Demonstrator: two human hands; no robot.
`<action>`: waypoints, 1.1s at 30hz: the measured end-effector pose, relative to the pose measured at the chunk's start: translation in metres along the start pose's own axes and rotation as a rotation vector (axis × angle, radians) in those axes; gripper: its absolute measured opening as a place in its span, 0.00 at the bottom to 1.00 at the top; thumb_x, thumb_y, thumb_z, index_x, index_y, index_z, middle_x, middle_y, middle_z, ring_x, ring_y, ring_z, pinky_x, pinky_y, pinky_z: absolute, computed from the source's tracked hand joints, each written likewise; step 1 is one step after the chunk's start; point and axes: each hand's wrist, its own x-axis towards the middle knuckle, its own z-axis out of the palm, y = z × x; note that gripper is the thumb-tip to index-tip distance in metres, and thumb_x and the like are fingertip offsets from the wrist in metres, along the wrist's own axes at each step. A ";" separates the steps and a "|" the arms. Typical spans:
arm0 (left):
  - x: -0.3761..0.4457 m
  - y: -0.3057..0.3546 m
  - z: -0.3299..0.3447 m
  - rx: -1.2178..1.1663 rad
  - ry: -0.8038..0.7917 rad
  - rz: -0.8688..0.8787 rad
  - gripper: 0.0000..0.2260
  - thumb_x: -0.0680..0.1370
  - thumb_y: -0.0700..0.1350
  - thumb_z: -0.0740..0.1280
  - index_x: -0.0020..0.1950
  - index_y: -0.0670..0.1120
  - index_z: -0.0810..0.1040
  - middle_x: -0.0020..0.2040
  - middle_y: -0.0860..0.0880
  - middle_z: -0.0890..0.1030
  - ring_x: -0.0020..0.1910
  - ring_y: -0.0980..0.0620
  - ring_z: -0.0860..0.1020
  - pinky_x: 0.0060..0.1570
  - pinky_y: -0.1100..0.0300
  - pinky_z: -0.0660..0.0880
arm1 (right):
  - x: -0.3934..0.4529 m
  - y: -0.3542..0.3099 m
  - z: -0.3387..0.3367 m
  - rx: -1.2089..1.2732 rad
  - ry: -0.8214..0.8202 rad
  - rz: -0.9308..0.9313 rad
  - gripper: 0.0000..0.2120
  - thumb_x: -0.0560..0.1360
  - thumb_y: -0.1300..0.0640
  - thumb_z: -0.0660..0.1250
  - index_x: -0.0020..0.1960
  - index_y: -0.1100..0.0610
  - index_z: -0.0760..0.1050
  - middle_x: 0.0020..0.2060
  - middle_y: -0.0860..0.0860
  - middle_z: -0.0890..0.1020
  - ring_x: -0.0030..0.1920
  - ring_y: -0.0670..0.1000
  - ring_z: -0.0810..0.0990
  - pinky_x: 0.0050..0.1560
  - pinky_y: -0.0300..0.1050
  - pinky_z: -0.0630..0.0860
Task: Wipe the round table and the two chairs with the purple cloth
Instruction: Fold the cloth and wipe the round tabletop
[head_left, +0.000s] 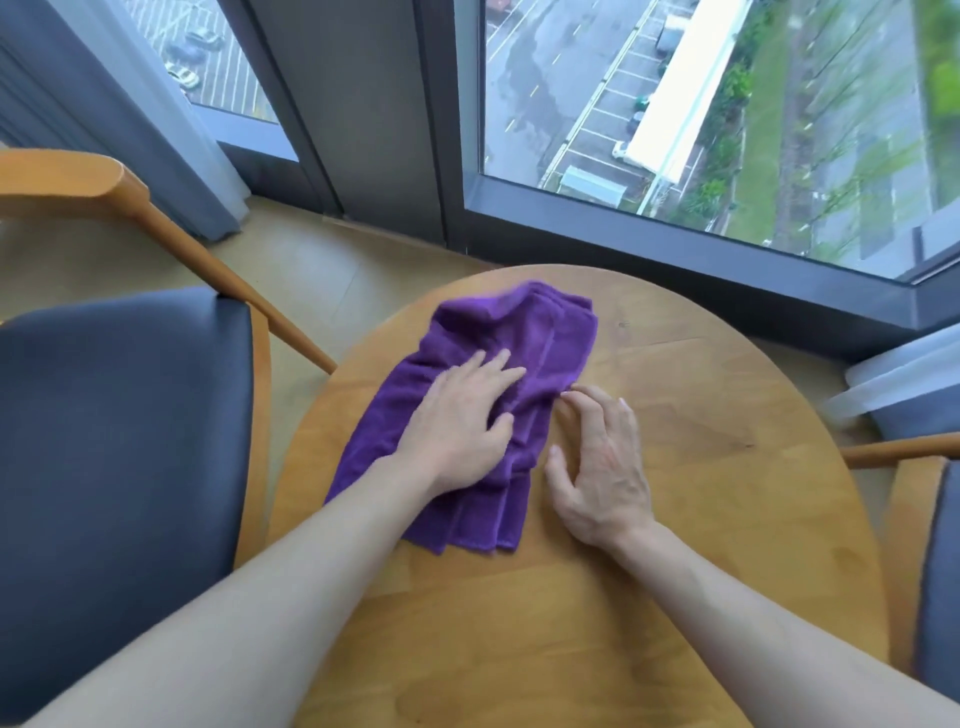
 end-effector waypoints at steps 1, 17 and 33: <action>-0.006 -0.005 -0.012 -0.091 0.063 -0.027 0.27 0.77 0.48 0.63 0.77 0.52 0.69 0.81 0.51 0.63 0.81 0.51 0.58 0.80 0.50 0.55 | 0.005 -0.005 -0.001 -0.007 0.025 -0.030 0.29 0.72 0.49 0.60 0.70 0.60 0.71 0.70 0.57 0.73 0.72 0.60 0.70 0.76 0.67 0.57; -0.082 -0.084 -0.010 -0.044 0.197 -0.313 0.37 0.78 0.68 0.50 0.84 0.53 0.48 0.84 0.57 0.43 0.80 0.63 0.36 0.81 0.52 0.41 | 0.123 -0.051 0.059 -0.395 -0.360 -0.476 0.36 0.78 0.32 0.50 0.83 0.44 0.53 0.83 0.47 0.54 0.83 0.54 0.49 0.80 0.64 0.46; -0.085 -0.082 -0.004 0.204 0.131 -0.317 0.48 0.73 0.79 0.47 0.83 0.52 0.36 0.83 0.54 0.33 0.80 0.57 0.32 0.80 0.51 0.37 | 0.141 -0.042 0.053 -0.248 -0.257 -0.363 0.39 0.72 0.45 0.58 0.82 0.49 0.57 0.82 0.45 0.57 0.83 0.52 0.49 0.80 0.63 0.44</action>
